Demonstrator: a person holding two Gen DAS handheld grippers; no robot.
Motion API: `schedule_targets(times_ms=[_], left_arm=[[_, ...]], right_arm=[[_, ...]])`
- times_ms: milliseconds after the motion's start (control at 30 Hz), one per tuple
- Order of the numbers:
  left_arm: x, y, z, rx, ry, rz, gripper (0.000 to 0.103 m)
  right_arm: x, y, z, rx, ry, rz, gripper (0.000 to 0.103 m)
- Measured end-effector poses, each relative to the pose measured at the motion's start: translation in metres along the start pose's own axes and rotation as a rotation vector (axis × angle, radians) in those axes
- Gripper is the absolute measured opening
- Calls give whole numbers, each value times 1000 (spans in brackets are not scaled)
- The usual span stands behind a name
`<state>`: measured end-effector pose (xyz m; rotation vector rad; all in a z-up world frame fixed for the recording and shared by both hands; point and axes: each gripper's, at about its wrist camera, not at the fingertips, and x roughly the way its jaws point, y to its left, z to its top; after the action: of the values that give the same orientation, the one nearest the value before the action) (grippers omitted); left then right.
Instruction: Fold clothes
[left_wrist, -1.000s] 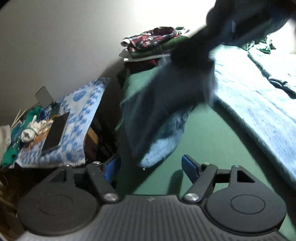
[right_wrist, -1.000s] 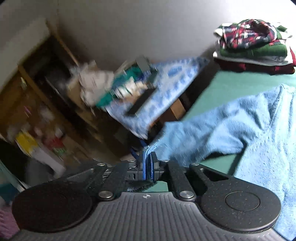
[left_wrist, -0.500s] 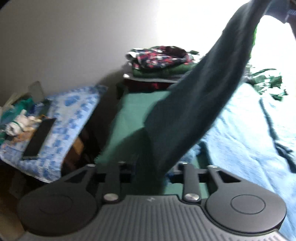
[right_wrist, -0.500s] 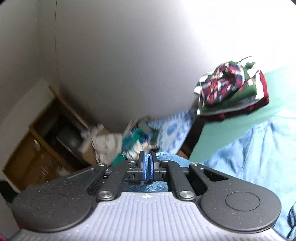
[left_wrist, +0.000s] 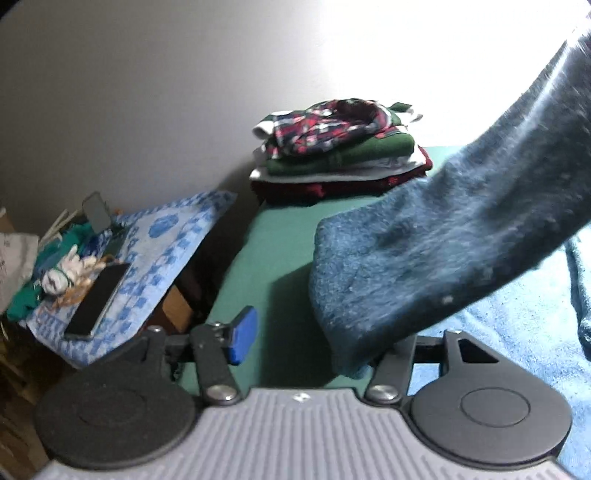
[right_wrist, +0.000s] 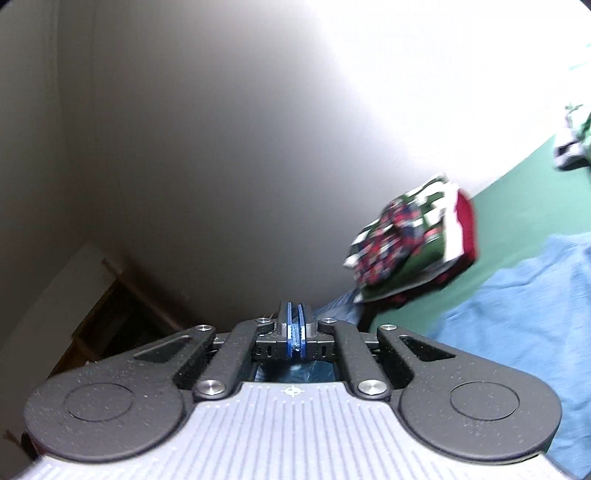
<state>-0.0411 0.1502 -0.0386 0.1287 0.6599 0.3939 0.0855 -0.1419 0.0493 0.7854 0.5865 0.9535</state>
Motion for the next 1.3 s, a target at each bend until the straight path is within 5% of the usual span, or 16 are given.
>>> schedule_targets(times_ms=[133,200,300,467,733,833,967,1100,1300], left_arm=[[11,-11,4,20,25,1,57],[12,-18,1,57,23,17,57],[14,-25,-5,105,27,46,57],[18,-19,-9,87,59,69,58],[21,-19,-12,81,65,70,60],[24,-19,-12,76,73,74,60],[28,-21,-15,77,79,85,65],[28,-23,-16,93,67,97,70],[28,-29,-12,103,53,85,70]], right_arm=[[-17,-29,12,-4,-24,-87,0],[-21,-40,10,-54,-10,-216,5],[-18,-61,-9,-50,99,-315,9],[1,-75,-48,-136,226,-462,41],[27,-84,-79,-285,314,-573,40],[29,-86,-83,-275,299,-591,39],[34,-83,-81,-297,328,-591,13],[24,-74,-68,-279,264,-558,10],[-3,-44,-19,-201,71,-397,10]])
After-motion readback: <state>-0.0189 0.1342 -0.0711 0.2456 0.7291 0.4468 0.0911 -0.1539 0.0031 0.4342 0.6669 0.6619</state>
